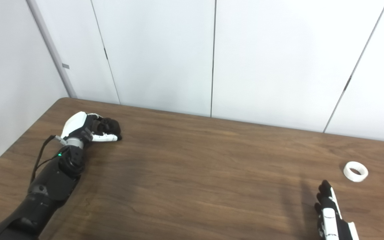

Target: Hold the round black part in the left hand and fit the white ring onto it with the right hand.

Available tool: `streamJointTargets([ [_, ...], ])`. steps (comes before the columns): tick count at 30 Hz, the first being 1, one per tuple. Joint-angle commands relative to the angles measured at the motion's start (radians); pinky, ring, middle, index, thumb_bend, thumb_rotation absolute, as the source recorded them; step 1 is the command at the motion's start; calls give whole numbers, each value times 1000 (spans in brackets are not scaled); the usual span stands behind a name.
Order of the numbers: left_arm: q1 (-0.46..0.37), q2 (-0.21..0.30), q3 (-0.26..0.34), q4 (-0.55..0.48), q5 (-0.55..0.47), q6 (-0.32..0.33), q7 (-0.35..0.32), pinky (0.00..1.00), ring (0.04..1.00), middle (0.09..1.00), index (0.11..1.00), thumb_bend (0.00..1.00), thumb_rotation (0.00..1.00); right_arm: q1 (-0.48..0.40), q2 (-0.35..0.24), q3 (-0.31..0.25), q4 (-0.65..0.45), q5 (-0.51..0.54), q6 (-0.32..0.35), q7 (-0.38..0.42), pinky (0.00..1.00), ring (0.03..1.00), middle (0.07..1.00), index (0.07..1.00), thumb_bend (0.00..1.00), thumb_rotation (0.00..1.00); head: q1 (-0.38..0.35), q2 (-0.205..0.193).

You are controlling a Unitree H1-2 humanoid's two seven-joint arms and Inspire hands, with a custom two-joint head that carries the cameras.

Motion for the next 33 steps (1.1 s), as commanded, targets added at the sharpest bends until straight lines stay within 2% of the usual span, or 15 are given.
streamJointTargets([
  [1,-51,33,2,-16,12,-3,27,1000,995,906,682,920,288,-5,-7,-4,-24,-1,-40,0,1000,1000,1000,1000,293,1000,0,1],
  [5,-49,38,-5,-16,24,-1,29,1000,1000,914,667,892,268,-4,-9,-3,-24,-9,-42,-2,1000,1000,995,1000,304,1000,0,6],
  [11,-44,39,1,-8,19,-20,42,1000,1000,919,622,866,197,-4,-7,-8,-26,-4,-37,-3,1000,1000,988,1000,317,1000,6,8],
  [12,-44,37,6,-6,13,-26,47,1000,1000,908,600,852,159,-4,-6,-9,-28,-3,-37,-3,1000,1000,988,1000,313,1000,6,8],
  [13,-43,35,12,-4,6,-31,50,1000,998,899,547,692,113,-4,-5,-10,-29,-1,-37,-3,1000,1000,987,1000,308,1000,7,8],
  [14,-42,33,18,-3,-1,-34,52,1000,994,887,519,611,88,-3,-6,-11,-29,0,-38,-3,1000,1000,987,1000,303,1000,8,8],
  [16,-40,30,26,0,-11,-43,57,1000,982,861,494,543,63,-2,-8,-12,-28,0,-40,-2,1000,1000,984,1000,309,1000,11,8],
  [26,-20,35,28,-17,-21,-65,75,919,943,801,484,522,48,-2,-9,-15,-28,7,-43,1,1000,1000,988,1000,298,1000,16,10],
  [33,14,36,31,-87,-12,-50,75,888,934,794,484,522,48,-5,-8,-14,-27,4,-38,0,1000,1000,990,1000,308,1000,14,13],
])
